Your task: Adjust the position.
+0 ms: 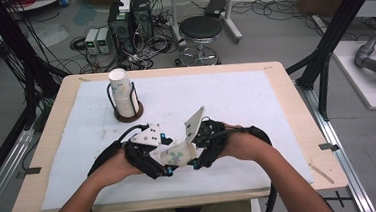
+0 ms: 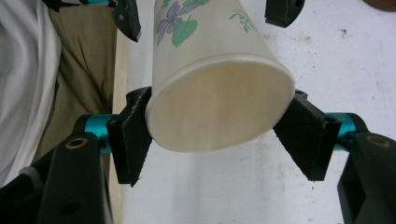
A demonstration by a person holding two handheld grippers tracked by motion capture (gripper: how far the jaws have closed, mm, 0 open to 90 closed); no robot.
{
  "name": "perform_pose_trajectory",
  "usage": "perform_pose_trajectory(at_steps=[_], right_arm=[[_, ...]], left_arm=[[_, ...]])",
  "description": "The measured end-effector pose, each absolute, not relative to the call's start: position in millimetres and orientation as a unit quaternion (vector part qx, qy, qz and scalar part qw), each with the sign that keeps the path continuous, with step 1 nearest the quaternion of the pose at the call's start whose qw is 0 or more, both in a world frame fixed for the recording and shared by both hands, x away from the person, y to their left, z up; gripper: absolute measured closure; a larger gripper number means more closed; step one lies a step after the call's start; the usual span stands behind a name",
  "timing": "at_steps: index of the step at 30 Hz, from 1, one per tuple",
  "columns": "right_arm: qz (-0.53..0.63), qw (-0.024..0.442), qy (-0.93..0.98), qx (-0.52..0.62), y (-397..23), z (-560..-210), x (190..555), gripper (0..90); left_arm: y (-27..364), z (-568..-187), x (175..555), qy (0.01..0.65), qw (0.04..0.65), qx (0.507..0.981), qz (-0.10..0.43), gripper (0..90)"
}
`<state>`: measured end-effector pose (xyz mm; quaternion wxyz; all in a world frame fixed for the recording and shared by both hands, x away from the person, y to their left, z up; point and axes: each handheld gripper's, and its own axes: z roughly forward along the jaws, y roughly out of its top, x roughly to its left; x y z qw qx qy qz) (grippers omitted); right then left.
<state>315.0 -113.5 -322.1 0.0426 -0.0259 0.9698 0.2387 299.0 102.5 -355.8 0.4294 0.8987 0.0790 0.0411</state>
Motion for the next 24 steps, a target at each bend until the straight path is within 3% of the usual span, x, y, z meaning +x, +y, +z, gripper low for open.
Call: perform_pose_trajectory(at_steps=[18, 24], right_arm=[[0.19, 0.043, 0.98, -0.035, -99, -325, 316, 31.2], [0.183, 0.043, 0.982, -0.036, -97, -325, 315, 31.2]], left_arm=[[90, -362, 300, 0.069, 0.38, 0.922, 0.034, 22.3], [86, -363, 301, 0.062, 0.372, 0.926, 0.029, 27.5]])
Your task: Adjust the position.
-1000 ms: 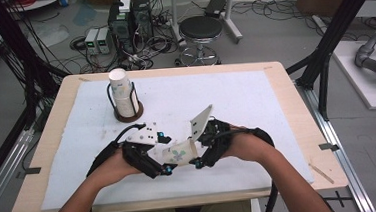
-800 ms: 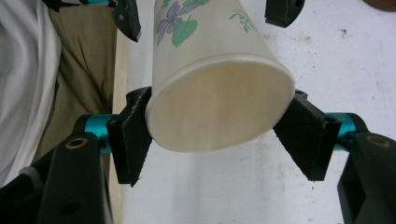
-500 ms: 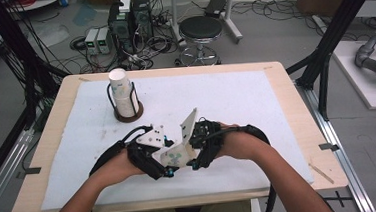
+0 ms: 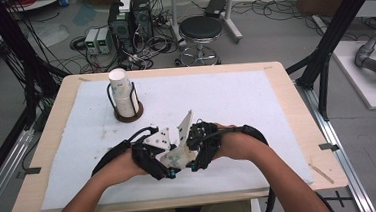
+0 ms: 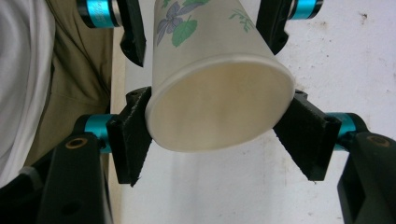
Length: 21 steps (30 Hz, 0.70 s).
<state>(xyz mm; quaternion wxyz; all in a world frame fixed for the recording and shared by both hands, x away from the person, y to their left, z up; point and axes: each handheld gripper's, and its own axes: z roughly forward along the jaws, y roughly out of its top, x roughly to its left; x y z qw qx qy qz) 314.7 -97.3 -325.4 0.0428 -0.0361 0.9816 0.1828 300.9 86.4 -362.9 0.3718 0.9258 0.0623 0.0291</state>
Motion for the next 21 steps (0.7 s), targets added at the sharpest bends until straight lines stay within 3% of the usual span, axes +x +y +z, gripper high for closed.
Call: perform_pose_trajectory(at_steps=[4, 14, 21], right_arm=[[0.187, 0.037, 0.981, -0.039, -97, -327, 315, 31.2], [0.202, 0.027, 0.979, -0.033, -100, -328, 316, 31.1], [0.283, 0.01, 0.959, 0.005, -113, -328, 322, 25.3]], left_arm=[[85, -364, 302, 0.058, 0.373, 0.926, 0.023, 34.4], [86, -366, 304, 0.062, 0.378, 0.924, 0.012, 36.3], [96, -373, 306, 0.079, 0.411, 0.908, 0.002, 36.2]])
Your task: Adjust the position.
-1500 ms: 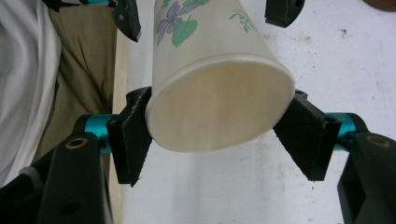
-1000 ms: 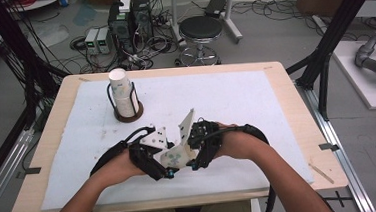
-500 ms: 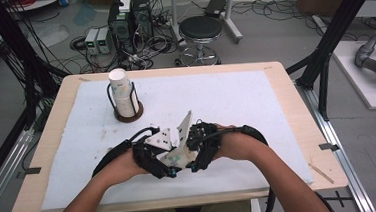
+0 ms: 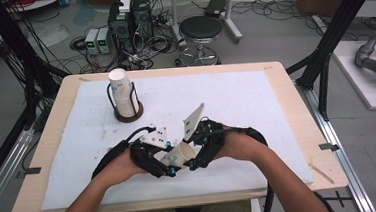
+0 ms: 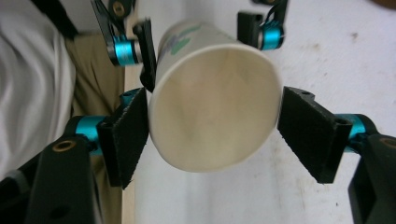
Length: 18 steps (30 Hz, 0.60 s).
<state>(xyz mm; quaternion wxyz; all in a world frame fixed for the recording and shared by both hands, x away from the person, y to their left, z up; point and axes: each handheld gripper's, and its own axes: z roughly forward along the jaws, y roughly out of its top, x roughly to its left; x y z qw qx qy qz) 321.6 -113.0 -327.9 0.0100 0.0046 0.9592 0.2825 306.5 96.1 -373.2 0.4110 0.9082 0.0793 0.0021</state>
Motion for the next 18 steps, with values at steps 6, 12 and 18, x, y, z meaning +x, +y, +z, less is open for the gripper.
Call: perform_pose_trajectory(at_steps=[6, 12, 18], right_arm=[[0.371, 0.009, 0.927, 0.048, -136, -325, 324, 23.4], [0.416, 0.013, 0.905, 0.091, -162, -332, 325, 23.4], [0.434, 0.019, 0.892, 0.128, -183, -346, 323, 23.4]], left_arm=[[112, -382, 308, 0.107, 0.457, 0.883, 0.004, 35.7], [126, -392, 308, 0.131, 0.485, 0.864, 0.018, 35.5], [137, -397, 308, 0.149, 0.505, 0.85, 0.032, 35.6]])
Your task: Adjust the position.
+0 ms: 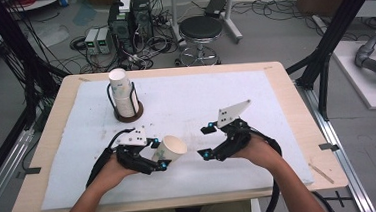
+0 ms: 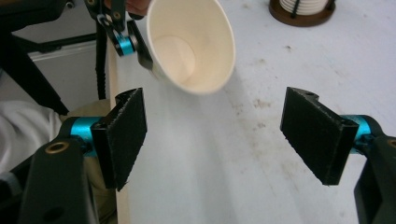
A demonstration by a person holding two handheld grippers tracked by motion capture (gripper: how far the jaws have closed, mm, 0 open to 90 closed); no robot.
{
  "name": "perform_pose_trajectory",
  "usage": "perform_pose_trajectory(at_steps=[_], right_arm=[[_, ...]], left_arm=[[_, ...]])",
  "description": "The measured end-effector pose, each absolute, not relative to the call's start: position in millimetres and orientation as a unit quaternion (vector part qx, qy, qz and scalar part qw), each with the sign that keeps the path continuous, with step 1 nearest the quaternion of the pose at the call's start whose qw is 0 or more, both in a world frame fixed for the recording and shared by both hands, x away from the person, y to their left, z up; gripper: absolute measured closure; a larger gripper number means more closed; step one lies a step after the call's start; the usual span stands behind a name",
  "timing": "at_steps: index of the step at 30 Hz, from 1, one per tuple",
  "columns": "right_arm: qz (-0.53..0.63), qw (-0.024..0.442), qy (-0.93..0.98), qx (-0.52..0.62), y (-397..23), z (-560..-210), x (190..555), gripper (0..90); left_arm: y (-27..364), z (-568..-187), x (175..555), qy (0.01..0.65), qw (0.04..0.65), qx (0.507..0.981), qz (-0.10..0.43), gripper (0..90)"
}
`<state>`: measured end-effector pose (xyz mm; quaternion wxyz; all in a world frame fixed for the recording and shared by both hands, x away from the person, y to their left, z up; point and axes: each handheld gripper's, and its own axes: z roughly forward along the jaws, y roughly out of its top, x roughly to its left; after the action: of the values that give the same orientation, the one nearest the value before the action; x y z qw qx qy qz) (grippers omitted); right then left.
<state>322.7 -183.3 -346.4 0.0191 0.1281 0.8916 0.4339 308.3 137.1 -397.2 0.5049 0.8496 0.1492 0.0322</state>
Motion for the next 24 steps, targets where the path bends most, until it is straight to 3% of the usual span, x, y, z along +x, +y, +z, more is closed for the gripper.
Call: perform_pose_trajectory(at_steps=[18, 24], right_arm=[[0.473, 0.083, 0.847, 0.228, -243, -398, 303, 23.5], [0.482, 0.112, 0.834, 0.245, -256, -400, 300, 23.5]], left_arm=[[180, -413, 310, 0.179, 0.601, 0.772, 0.1, 35.6], [193, -415, 312, 0.19, 0.623, 0.749, 0.122, 35.5]])
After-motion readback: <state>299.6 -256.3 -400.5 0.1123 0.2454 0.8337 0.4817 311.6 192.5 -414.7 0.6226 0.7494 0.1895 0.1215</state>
